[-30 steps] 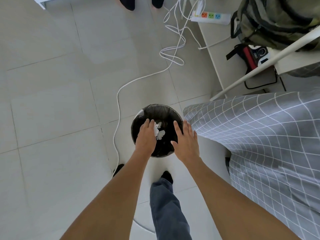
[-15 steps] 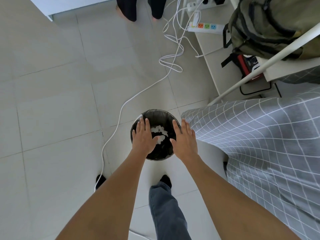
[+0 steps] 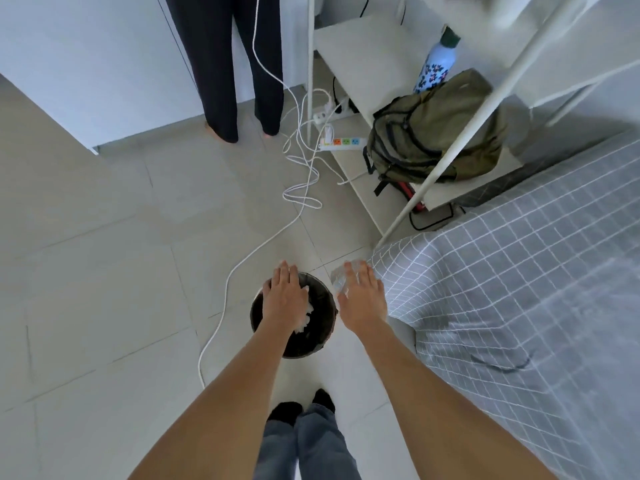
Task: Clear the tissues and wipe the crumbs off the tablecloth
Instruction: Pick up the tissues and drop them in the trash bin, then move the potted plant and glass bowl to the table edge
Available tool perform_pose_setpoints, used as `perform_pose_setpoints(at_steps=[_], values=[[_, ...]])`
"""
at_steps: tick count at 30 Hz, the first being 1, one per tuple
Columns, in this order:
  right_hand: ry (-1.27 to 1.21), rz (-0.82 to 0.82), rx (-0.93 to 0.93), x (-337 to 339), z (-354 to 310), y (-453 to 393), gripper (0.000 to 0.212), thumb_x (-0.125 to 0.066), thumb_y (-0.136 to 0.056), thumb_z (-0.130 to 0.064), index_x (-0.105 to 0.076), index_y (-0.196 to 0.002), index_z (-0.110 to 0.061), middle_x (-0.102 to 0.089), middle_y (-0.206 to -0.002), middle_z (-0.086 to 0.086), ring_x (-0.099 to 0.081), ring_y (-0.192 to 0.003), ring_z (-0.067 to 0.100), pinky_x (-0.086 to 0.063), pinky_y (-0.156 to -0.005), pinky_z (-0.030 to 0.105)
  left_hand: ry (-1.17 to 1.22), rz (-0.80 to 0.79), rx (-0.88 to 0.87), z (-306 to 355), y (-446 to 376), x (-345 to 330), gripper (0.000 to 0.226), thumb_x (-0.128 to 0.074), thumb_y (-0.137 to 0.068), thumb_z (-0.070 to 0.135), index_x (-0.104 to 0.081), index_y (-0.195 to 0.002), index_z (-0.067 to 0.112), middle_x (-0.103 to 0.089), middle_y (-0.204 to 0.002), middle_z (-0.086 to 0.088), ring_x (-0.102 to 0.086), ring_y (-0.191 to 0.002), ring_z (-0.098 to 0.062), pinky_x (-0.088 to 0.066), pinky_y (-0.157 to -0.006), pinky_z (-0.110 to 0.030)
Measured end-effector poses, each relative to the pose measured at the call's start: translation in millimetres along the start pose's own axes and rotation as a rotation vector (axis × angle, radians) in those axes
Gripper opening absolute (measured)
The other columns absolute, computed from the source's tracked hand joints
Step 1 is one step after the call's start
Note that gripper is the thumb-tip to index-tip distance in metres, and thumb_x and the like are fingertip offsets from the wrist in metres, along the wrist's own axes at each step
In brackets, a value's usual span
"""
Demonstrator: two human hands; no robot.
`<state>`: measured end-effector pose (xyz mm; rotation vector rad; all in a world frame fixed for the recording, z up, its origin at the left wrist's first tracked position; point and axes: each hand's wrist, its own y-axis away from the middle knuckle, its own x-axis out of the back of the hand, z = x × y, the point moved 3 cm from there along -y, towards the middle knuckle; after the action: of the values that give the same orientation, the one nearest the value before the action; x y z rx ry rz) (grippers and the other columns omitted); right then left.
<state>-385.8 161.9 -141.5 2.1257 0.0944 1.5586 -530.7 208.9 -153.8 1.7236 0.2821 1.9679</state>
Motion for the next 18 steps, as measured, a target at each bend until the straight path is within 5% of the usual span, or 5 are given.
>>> perform_pose_setpoints(at_steps=[9, 18], values=[[-0.09, 0.209, -0.235, 95, 32, 80, 0.065, -0.037, -0.101, -0.034, 0.001, -0.153, -0.02, 0.003, -0.16, 0.012, 0.003, -0.147, 0.027, -0.005, -0.119, 0.043, -0.134, 0.051, -0.325, 73, 43, 92, 0.059, -0.029, -0.102, 0.033, -0.008, -0.151, 0.008, -0.003, -0.16, -0.011, -0.005, -0.147, -0.025, -0.013, -0.118, -0.043], [-0.193, 0.392, -0.497, 137, 105, 183, 0.064, -0.038, -0.101, -0.033, -0.003, -0.153, -0.021, 0.0, -0.16, 0.011, 0.003, -0.148, 0.027, -0.005, -0.118, 0.043, -0.256, 0.131, -0.676, 173, 102, 113, 0.06, -0.031, -0.102, 0.031, -0.006, -0.151, 0.008, -0.005, -0.159, -0.012, -0.005, -0.147, -0.026, -0.017, -0.118, -0.043]])
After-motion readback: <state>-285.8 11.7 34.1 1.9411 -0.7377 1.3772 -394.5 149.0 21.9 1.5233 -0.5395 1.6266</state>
